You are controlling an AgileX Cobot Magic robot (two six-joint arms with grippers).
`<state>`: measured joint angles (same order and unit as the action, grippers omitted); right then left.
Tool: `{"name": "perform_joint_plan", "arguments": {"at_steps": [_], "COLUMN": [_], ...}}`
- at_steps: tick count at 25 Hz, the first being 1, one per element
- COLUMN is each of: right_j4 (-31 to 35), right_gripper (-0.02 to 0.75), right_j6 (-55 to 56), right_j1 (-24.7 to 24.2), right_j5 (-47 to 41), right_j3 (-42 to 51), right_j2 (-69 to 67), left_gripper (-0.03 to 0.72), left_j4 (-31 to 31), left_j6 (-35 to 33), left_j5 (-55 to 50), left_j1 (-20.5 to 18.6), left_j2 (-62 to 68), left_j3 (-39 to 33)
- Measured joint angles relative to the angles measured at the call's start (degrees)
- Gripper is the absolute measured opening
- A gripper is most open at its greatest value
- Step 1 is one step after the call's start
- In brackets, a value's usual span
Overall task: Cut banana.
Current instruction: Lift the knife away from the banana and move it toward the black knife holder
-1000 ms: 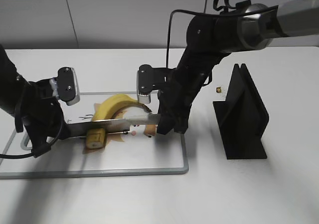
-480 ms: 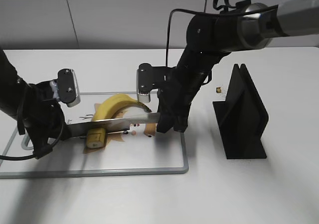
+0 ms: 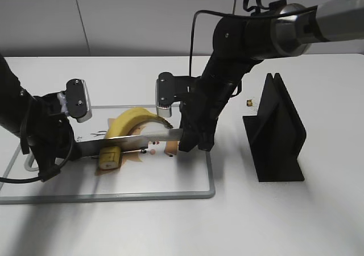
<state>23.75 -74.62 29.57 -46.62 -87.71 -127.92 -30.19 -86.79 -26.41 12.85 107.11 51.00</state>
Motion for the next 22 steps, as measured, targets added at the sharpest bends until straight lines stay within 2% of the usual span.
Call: {"name": "perform_joint_plan", "arguments": {"at_steps": [22], "right_j4": [0.06], "right_gripper": [0.171], "right_j6": [0.05], "right_j1": [0.23], "right_j5": [0.45], "right_j3": [0.37], "right_j2": [2.26], "left_gripper": [-0.003], "left_j4": [1.28], "left_j6": [0.34], "left_j5": [-1.83], "left_j1": [-0.24], "left_j2": [-3.27], "left_j3": [1.06]}}
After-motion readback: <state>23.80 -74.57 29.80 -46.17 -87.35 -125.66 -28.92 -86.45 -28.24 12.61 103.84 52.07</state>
